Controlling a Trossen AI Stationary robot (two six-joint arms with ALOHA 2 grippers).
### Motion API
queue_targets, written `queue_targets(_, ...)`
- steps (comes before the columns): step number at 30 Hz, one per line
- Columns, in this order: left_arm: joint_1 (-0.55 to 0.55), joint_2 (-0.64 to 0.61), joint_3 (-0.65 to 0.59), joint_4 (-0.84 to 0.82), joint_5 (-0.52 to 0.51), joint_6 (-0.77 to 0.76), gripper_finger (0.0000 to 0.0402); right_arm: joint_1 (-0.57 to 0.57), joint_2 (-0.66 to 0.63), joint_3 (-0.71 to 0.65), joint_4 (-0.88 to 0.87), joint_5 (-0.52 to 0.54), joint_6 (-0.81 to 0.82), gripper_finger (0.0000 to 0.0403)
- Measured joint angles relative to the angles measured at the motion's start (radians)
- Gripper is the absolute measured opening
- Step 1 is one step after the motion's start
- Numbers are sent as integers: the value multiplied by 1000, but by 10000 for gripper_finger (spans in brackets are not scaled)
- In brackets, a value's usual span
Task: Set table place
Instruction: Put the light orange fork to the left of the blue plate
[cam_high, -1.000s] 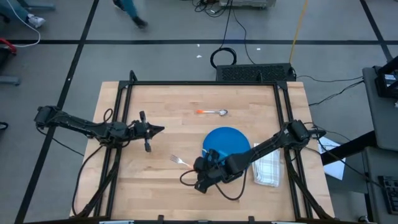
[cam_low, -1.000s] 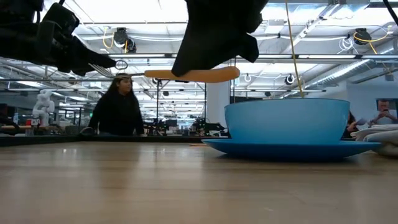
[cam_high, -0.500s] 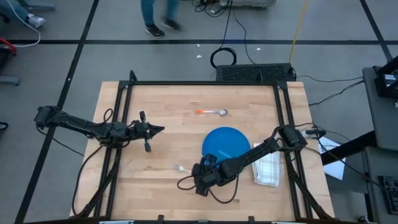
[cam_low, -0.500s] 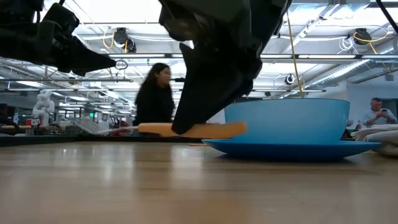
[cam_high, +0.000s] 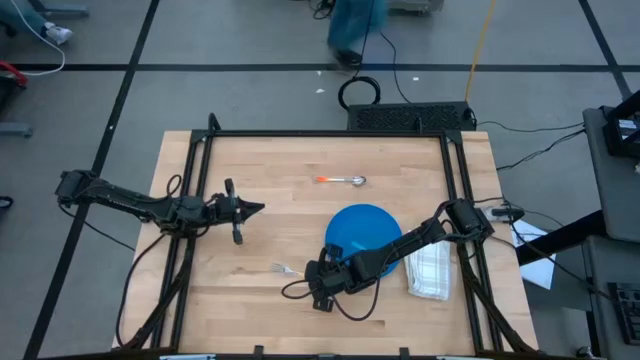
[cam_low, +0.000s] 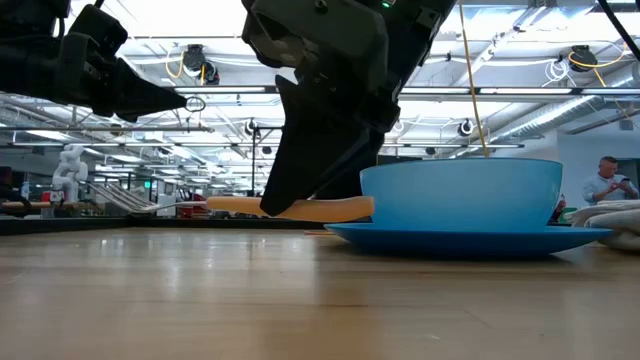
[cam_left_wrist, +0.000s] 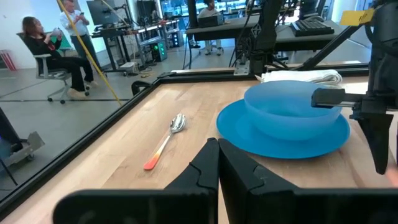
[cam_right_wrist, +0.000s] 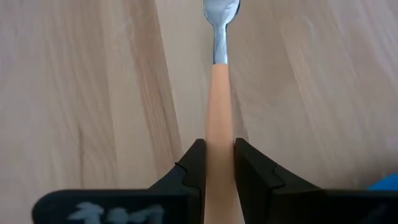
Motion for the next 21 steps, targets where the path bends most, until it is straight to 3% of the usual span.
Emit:
queue_targets(4, 0, 0, 0, 0, 0, 0, 10, 0, 0, 0, 0, -39, -78, 44)
queue_targets(21, 0, 0, 0, 0, 0, 3, 10, 2, 32, 0, 22, -107, -134, 44)
